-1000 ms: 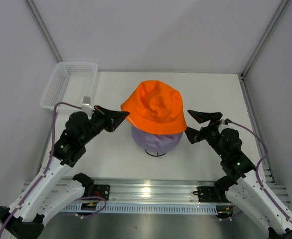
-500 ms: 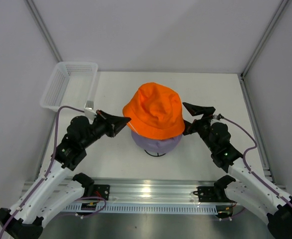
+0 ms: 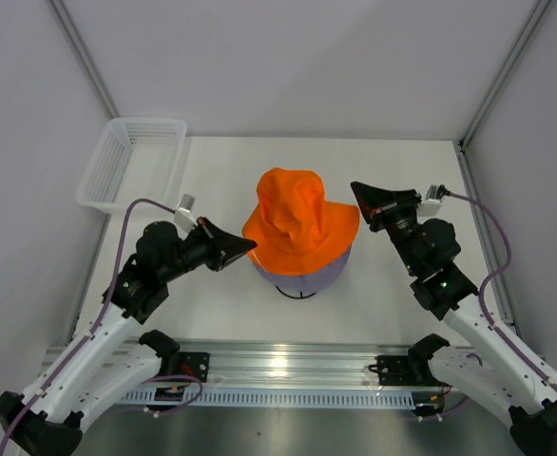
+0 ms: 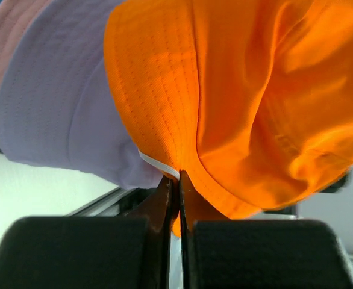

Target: Stack the hats

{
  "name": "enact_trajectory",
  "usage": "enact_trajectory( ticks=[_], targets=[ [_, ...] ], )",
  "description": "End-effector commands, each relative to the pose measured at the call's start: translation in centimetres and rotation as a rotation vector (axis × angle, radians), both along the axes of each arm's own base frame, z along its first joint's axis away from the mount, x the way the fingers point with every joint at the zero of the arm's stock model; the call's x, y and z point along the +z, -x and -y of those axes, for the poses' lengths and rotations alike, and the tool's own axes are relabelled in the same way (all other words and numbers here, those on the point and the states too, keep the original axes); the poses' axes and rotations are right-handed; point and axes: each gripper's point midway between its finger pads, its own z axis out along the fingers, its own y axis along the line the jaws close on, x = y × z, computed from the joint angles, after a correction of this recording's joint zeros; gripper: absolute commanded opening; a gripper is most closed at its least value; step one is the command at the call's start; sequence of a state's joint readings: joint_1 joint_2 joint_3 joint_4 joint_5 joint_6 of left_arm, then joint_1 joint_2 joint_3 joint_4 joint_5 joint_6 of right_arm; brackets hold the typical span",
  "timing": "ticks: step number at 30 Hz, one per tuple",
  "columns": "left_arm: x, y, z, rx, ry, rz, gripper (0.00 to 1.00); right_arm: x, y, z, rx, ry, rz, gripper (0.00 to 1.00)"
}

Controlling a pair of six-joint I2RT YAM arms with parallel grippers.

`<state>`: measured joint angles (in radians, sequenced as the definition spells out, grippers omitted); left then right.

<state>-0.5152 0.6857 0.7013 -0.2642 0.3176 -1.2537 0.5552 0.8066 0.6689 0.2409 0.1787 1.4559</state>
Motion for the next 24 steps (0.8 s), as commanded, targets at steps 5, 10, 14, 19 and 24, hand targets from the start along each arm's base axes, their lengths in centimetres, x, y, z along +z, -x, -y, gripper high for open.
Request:
enact_trajectory(
  ticks=[5,10,14,19,24],
  targets=[
    [0.1,0.2,1.1,-0.182,-0.196,0.232,0.01,4.7,1.7,-0.7,0.055,0.42,0.227,0.0],
    [-1.5,-0.2,0.5,-0.17,-0.271,0.256,0.01,-2.6,3.4,-0.1,0.129,0.536,0.088,0.0],
    [-3.5,-0.6,0.6,-0.161,-0.292,0.217,0.01,-5.9,4.2,1.9,0.086,0.543,-0.008,0.0],
    [-4.7,-1.6,1.1,-0.144,-0.28,0.185,0.01,-9.7,4.8,2.9,0.156,0.647,-0.112,0.38],
    [-5.9,-2.6,1.9,-0.158,-0.29,0.103,0.01,-9.8,5.1,0.8,0.35,0.569,0.003,0.7]
  ],
)
